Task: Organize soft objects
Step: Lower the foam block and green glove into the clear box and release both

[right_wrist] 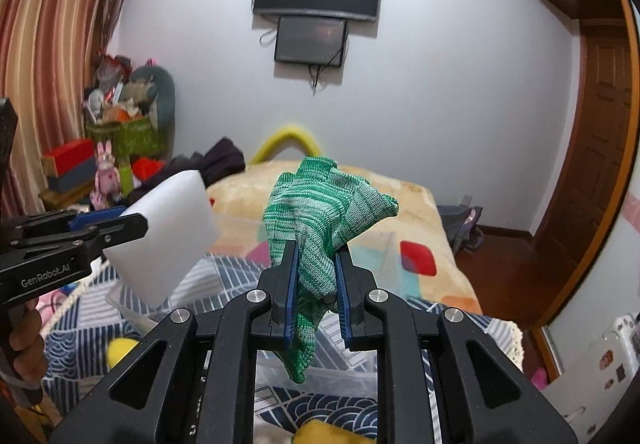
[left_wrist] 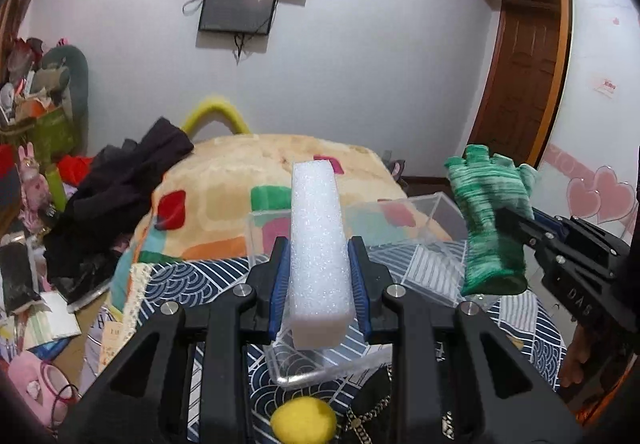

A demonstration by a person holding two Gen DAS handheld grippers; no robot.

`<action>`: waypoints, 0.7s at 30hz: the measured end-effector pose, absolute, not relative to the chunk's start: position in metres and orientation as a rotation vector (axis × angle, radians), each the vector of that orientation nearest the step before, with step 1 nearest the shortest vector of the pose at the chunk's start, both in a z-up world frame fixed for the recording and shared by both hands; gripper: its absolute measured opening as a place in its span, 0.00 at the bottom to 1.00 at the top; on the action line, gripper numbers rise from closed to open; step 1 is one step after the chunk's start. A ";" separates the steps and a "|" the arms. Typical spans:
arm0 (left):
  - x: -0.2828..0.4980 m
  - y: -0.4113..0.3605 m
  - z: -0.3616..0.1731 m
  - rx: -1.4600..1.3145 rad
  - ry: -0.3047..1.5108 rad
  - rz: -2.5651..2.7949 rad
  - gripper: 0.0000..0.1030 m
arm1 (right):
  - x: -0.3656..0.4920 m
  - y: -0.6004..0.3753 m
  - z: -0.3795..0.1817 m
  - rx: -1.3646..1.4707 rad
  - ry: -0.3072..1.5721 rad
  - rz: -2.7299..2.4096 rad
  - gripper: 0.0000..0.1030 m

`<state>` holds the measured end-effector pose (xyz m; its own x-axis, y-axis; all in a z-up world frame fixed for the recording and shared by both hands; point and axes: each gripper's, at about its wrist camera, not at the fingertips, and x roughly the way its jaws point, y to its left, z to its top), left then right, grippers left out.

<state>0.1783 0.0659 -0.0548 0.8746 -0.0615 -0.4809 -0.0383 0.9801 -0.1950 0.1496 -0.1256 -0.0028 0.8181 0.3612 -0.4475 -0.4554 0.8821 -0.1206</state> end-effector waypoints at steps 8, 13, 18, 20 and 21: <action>0.199 0.057 -0.075 -0.193 0.573 -0.017 0.28 | 0.170 -0.126 -0.021 -0.283 0.550 0.452 0.15; 0.203 0.051 -0.083 -0.181 0.604 -0.027 0.28 | 0.177 -0.125 -0.029 -0.318 0.613 0.458 0.16; 0.206 0.052 -0.090 -0.178 0.634 -0.012 0.28 | 0.179 -0.124 -0.035 -0.341 0.633 0.439 0.18; 0.206 0.053 -0.092 -0.177 0.643 0.000 0.28 | 0.177 -0.127 -0.034 -0.338 0.633 0.434 0.29; 0.205 0.053 -0.092 -0.175 0.645 0.004 0.28 | 0.177 -0.127 -0.033 -0.334 0.630 0.432 0.33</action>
